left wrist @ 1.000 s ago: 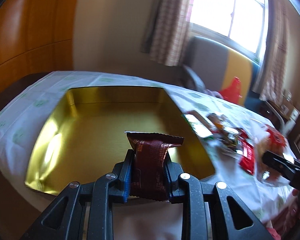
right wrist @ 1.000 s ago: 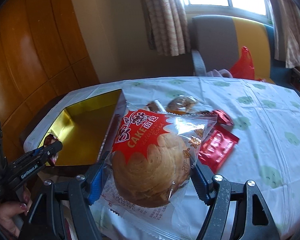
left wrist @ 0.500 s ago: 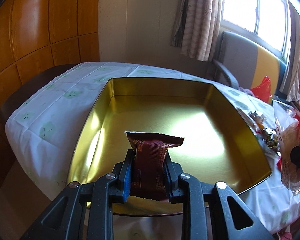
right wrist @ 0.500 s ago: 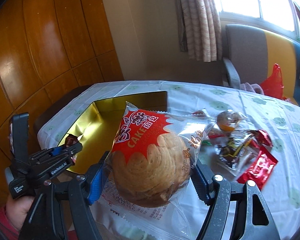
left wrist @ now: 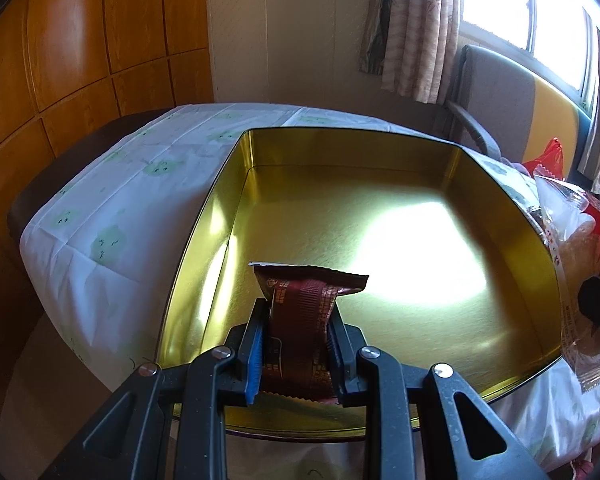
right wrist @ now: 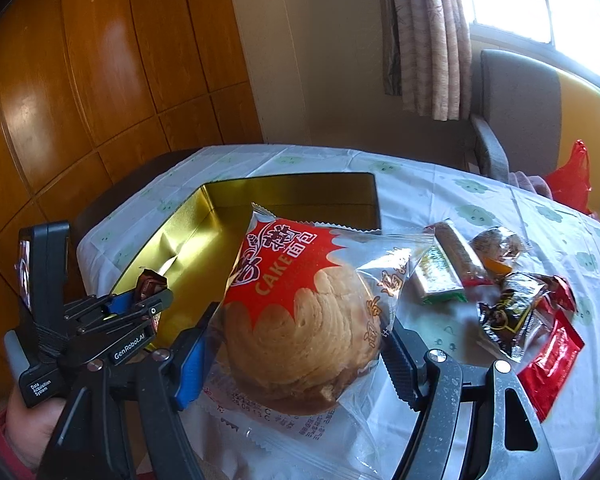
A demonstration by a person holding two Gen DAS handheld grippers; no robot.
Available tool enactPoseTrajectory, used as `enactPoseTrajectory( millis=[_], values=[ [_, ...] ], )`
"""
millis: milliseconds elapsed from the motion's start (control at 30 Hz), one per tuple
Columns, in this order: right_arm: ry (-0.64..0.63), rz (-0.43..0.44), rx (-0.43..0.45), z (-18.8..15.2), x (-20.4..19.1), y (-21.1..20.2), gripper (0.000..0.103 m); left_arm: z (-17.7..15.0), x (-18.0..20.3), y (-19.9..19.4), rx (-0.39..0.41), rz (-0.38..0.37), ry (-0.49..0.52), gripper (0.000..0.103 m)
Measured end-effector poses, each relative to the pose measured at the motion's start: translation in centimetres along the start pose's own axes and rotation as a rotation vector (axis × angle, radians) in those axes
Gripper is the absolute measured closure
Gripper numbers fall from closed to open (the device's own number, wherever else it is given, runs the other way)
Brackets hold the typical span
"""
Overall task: Organize snacks
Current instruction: 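Open the left tool dropping the wafer pack while the right tool releases the cake bag into the tin, then move the right tool to the long red bar and grasp it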
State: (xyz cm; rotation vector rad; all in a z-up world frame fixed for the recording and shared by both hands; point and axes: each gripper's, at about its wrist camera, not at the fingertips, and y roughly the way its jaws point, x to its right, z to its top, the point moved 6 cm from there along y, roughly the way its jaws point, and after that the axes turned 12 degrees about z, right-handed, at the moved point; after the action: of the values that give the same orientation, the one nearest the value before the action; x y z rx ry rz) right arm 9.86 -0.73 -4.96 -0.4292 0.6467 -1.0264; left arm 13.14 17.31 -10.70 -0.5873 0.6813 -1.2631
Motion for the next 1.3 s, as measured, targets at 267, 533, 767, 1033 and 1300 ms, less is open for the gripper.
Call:
enactPoseTrajectory(
  millis=[267,533,767,1033,1300],
  values=[
    [-0.014,-0.004,-0.041,-0.2,0.0,2.1,0.028,-0.3,-0.2,0.8,-0.017,0.018,0.017,0.076],
    [-0.037,-0.039,-0.065,-0.1,0.3,3.7,0.028,-0.4,0.0,1.0,-0.024,0.044,0.023,0.075],
    [-0.063,-0.069,-0.087,-0.2,0.9,5.0,0.027,-0.1,0.0,0.7,-0.023,0.04,0.015,0.074],
    [-0.059,-0.089,0.002,0.1,1.2,2.9,0.016,0.6,-0.5,-0.4,0.008,0.016,-0.054,0.071],
    [-0.006,-0.096,0.038,-0.4,1.9,0.3,0.016,1.3,0.4,-2.4,0.03,-0.1,-0.122,0.068]
  ],
)
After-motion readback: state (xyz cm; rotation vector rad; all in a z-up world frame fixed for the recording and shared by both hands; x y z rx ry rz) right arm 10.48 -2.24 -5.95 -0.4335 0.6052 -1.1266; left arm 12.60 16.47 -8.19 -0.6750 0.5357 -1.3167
